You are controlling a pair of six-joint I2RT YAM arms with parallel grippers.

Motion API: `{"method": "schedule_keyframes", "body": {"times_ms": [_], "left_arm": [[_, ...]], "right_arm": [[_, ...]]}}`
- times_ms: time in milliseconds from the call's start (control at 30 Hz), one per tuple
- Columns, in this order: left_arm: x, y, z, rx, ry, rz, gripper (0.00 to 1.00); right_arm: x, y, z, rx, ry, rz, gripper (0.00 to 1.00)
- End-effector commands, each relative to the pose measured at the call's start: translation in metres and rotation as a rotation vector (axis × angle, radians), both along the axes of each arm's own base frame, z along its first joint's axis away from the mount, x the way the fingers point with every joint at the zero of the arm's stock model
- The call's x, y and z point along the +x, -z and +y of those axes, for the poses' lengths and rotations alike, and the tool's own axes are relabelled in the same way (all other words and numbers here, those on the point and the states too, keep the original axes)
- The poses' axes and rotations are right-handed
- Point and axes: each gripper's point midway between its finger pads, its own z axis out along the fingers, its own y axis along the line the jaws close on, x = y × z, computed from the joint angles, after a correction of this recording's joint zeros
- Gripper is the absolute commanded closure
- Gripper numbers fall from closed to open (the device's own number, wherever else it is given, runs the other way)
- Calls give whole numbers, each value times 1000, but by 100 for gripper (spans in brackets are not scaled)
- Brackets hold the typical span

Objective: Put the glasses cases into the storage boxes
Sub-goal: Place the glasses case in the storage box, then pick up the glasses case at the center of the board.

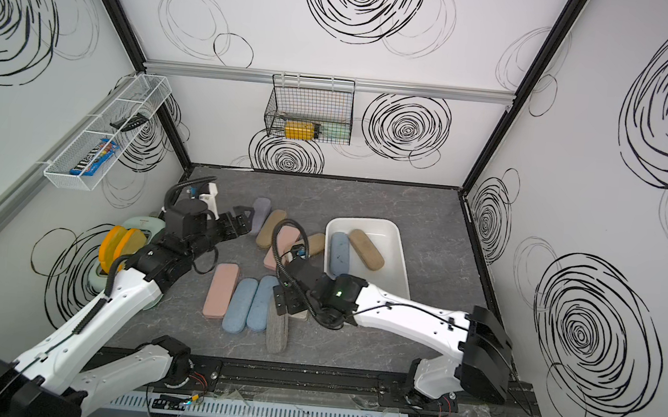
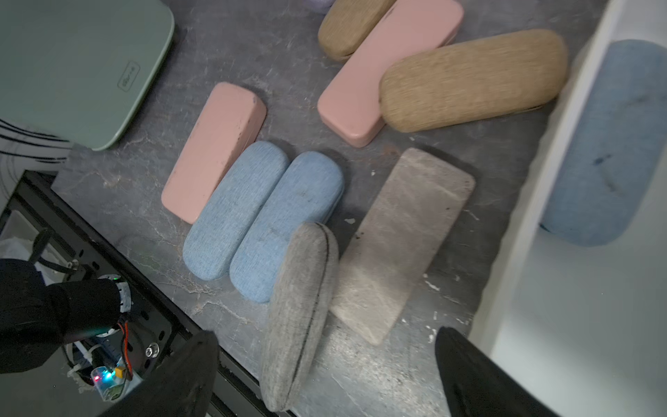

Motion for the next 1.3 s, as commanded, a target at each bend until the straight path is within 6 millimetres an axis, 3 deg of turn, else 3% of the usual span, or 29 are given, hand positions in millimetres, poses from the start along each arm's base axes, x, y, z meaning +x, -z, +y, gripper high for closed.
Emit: {"method": "schedule_keyframes", "body": {"times_ms": [0,67,167,400,500,600,833,1267], "left_arm": [[-4,9,-2,-128,59,1,4],[-9,25,0,-149,82,42,4],[-16,43,7,-137,64,74,4],[-24,76,-11,-136,158,171,3],[-27,90,-16,-139,198,214,1],[-32,97,-13,-115,190,214,2],[-41,105,-2,-69,150,212,4],[-40,114,-5,-84,163,241,4]], "right_arm": [[-5,15,10,-96,33,-2,3],[-8,25,18,-134,41,24,3],[6,30,16,-139,81,47,2],[92,17,-15,28,289,156,4],[123,17,-20,70,381,169,1],[143,19,-12,57,440,191,0],[161,45,14,3,531,312,1],[173,81,11,13,670,455,1]]}}
